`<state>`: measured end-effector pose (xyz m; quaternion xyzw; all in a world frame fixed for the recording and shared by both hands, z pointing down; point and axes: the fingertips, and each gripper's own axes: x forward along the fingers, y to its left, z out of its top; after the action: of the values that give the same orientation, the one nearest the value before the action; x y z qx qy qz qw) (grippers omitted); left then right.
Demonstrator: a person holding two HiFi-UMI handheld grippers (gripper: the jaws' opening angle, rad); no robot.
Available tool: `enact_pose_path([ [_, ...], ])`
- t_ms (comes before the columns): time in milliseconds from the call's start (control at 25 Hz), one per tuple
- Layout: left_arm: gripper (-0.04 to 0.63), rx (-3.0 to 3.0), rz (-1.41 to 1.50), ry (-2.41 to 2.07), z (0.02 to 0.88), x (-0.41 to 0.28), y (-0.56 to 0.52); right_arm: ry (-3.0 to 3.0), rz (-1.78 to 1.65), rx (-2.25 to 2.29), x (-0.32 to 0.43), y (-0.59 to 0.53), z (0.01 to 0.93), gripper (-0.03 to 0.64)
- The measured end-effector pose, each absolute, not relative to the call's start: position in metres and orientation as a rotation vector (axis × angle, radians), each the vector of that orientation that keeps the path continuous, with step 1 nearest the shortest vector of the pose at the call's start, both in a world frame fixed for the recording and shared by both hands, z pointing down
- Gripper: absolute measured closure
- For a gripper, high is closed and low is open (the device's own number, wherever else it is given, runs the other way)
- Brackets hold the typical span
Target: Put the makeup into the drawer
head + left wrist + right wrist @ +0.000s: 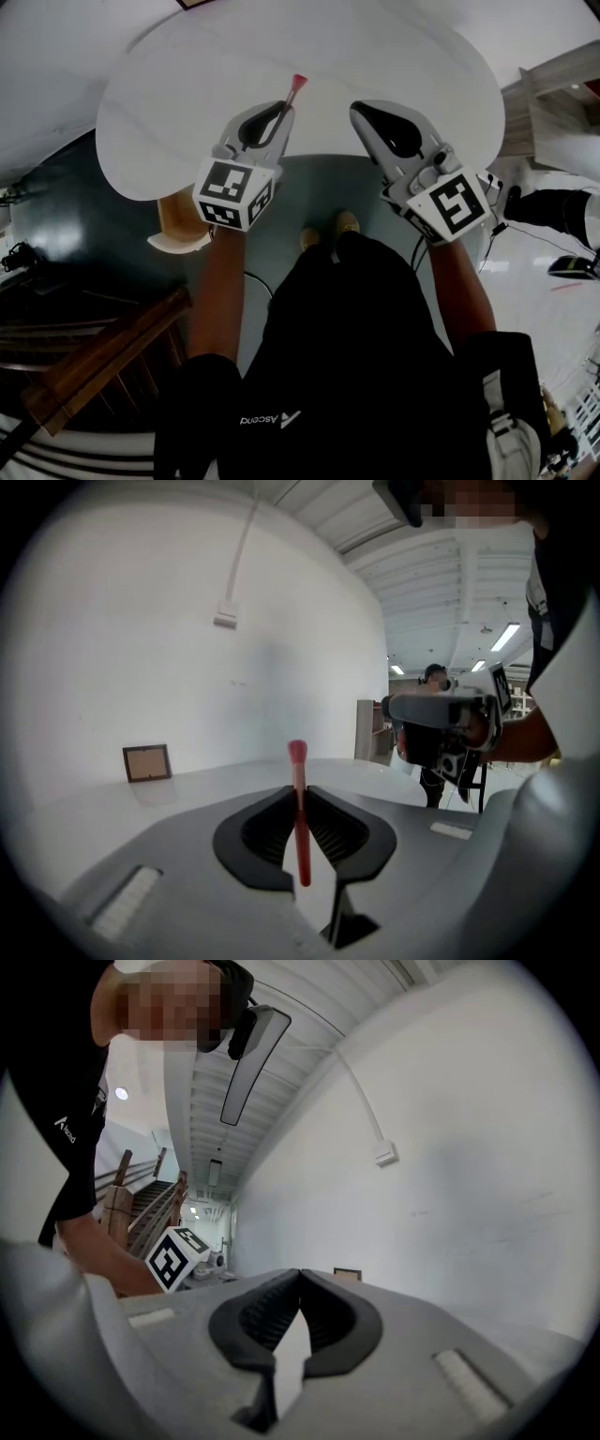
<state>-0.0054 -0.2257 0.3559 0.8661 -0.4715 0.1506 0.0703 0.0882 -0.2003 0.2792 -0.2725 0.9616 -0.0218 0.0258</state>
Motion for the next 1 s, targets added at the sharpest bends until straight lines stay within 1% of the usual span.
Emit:
enact_pose_path([
  [320, 0.541, 2.625, 0.137, -1.619, 0.293, -0.031, -0.188, 2.979, -0.009, -0.701, 0.061, -0.189, 0.266, 0.614],
  [560, 0.541, 2.562, -0.038, -1.719, 0.268, -0.058, -0.155, 2.992, 0.005, -0.614, 0.032, -0.173, 0.254, 0.614],
  [720, 0.541, 2.534, -0.082, -1.774, 0.259, -0.081, -0.136, 2.992, 0.027, -0.555, 0.014, -0.165, 0.249, 0.614],
  [1000, 0.541, 2.512, -0.052, -1.875, 0.250, -0.131, -0.111, 3.017, 0.025, -0.478, -0.021, -0.156, 0.253, 0.614],
])
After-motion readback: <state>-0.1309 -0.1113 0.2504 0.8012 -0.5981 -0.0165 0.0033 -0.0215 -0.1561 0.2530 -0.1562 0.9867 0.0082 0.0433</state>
